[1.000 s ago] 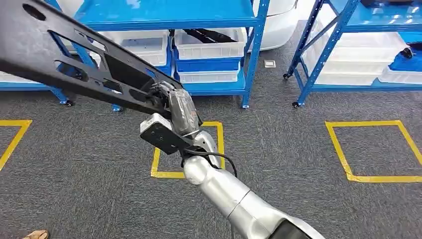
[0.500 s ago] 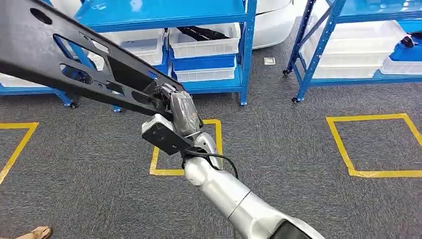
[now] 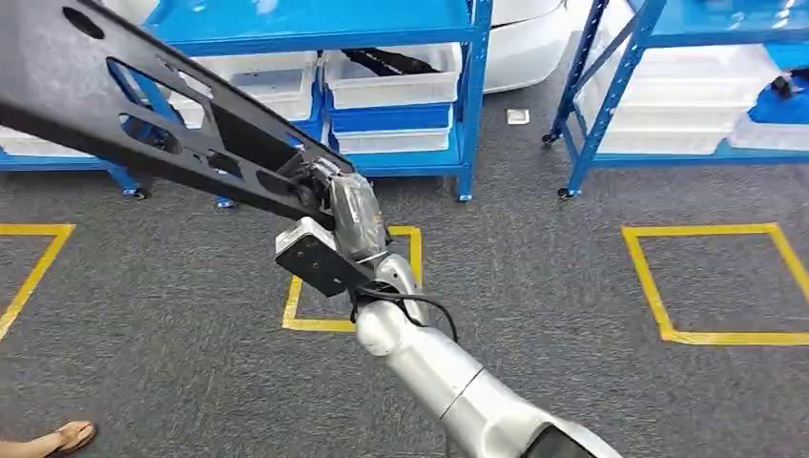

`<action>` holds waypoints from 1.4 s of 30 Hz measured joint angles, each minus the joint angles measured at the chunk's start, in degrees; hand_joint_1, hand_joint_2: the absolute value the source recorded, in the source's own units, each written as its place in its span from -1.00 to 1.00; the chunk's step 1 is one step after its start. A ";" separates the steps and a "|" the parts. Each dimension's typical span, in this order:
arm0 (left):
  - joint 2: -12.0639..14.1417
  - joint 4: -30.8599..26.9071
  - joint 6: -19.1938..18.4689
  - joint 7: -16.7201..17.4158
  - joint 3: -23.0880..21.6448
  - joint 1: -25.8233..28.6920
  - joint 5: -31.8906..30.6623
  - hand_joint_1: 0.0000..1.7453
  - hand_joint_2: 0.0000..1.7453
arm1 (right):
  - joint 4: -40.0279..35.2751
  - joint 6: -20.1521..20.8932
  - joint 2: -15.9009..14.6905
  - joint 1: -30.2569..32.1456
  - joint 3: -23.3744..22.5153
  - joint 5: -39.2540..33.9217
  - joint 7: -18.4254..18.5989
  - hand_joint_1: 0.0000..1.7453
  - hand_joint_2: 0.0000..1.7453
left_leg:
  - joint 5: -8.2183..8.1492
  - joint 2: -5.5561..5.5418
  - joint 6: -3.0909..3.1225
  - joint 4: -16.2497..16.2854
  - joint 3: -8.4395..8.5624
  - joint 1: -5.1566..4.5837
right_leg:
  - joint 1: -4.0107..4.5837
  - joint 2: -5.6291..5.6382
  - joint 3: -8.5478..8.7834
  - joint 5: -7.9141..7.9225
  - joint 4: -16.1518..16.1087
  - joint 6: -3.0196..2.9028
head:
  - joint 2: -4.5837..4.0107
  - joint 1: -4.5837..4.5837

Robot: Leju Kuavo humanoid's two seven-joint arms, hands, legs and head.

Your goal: Take the parts from the cabinet and place them on the table.

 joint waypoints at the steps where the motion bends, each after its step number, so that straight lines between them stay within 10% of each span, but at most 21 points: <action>1: -0.11 0.02 -0.11 0.06 0.00 -0.12 0.00 -1.00 1.00 | 0.00 0.00 -0.09 -0.23 -0.04 -0.02 0.00 1.00 1.00 | 0.51 -0.01 -0.58 -0.45 0.10 0.47 | -0.28 0.15 -1.53 -1.22 2.97 0.40 | 0.00 -0.09; 4: -0.79 0.11 -0.17 0.13 0.00 -0.14 0.00 -1.00 1.00 | 0.13 0.00 -0.65 0.36 -0.07 -0.09 0.07 1.00 1.00 | 0.54 -0.39 -3.04 -0.27 -0.71 1.76 | -2.05 0.14 -5.90 -3.94 11.04 2.42 | 0.00 -0.05; 8: -0.88 0.26 -1.05 0.13 0.00 -0.06 0.02 -1.00 1.00 | 0.09 -0.09 -0.79 0.64 -0.09 0.61 0.13 1.00 1.00 | -0.95 -0.59 -7.61 3.88 -3.04 3.97 | -4.77 -0.22 1.39 1.23 -3.15 6.73 | 0.00 -0.08; 9: -0.54 0.17 -1.29 0.00 0.00 -0.12 0.02 -1.00 1.00 | 0.02 -0.13 -0.64 0.72 -0.06 1.20 0.33 1.00 1.00 | -1.58 -0.84 -8.65 4.79 -3.86 3.92 | -4.10 0.58 0.54 0.77 -1.57 6.30 | 0.00 0.60; 11: -0.74 0.24 -1.66 -0.28 0.00 -0.08 0.02 -1.00 1.00 | -0.13 -0.17 -0.33 0.84 -0.15 1.97 0.66 1.00 1.00 | -2.19 -0.86 -9.51 5.74 -4.22 4.03 | -4.01 0.63 0.18 0.53 -0.92 3.15 | 0.00 0.28; 14: -0.72 0.26 -1.75 -0.31 0.02 0.06 0.09 -1.00 1.00 | -0.42 -0.20 0.07 0.87 -0.13 2.21 0.68 1.00 1.00 | -2.63 -0.75 -9.85 6.45 -4.55 4.75 | -4.35 0.60 0.18 1.09 -1.03 1.52 | 0.00 0.24; 19: -0.72 0.26 -1.81 -0.33 0.02 0.15 0.11 -1.00 1.00 | -0.46 -0.20 0.11 1.24 -0.13 2.38 0.81 1.00 1.00 | -11.46 -0.27 -10.40 24.28 -12.28 4.72 | -3.85 0.16 -0.02 1.13 -0.99 1.22 | 0.00 0.02; 23: -0.63 0.26 -2.56 -0.57 0.00 0.17 0.11 -1.00 1.00 | -1.33 0.09 0.20 1.27 -0.13 4.39 1.81 1.00 1.00 | -4.03 -0.10 -9.09 9.40 -4.33 4.61 | -3.64 0.20 0.23 1.10 -1.02 1.26 | 0.00 0.00; 29: -0.48 0.26 -2.51 -1.64 0.02 0.17 0.15 -1.00 1.00 | -3.50 0.87 0.07 1.50 -0.17 6.45 2.23 1.00 1.00 | -3.23 -0.25 -8.29 5.51 -2.71 3.77 | -3.03 -0.18 -0.22 1.09 -1.36 3.01 | 0.00 0.24; 34: -0.57 0.26 -2.47 -1.66 0.00 0.19 0.15 -1.00 1.00 | -3.83 1.01 -0.41 2.21 -0.20 6.58 2.34 1.00 1.00 | -2.91 -0.62 -7.52 5.13 -2.87 2.30 | -2.72 -0.16 -8.90 -5.95 15.88 1.24 | 0.00 0.57; 36: -0.57 0.26 -2.49 -1.55 0.00 0.27 0.18 -1.00 1.00 | -3.83 1.05 -0.59 2.47 -0.20 6.58 2.34 1.00 1.00 | -2.91 -0.83 -7.51 5.15 -2.85 1.91 | -2.26 -0.17 -7.82 -4.43 13.48 1.58 | 0.00 0.57; 39: -0.68 0.26 -2.56 -1.00 0.00 0.24 0.26 -1.00 1.00 | -3.87 1.20 -0.50 2.32 -0.50 6.67 2.05 1.00 1.00 | -2.93 -1.35 -7.54 5.27 -2.77 1.28 | -1.46 0.07 -0.06 0.96 -2.09 0.76 | 0.00 0.55; 42: -0.68 0.33 -2.27 -0.68 0.02 0.22 0.44 -1.00 1.00 | -3.89 1.29 -0.19 2.33 -0.79 6.56 1.47 1.00 1.00 | -3.10 -1.38 -7.94 5.56 -3.16 1.00 | -1.44 -0.05 0.38 1.66 -2.58 -0.02 | 0.00 0.22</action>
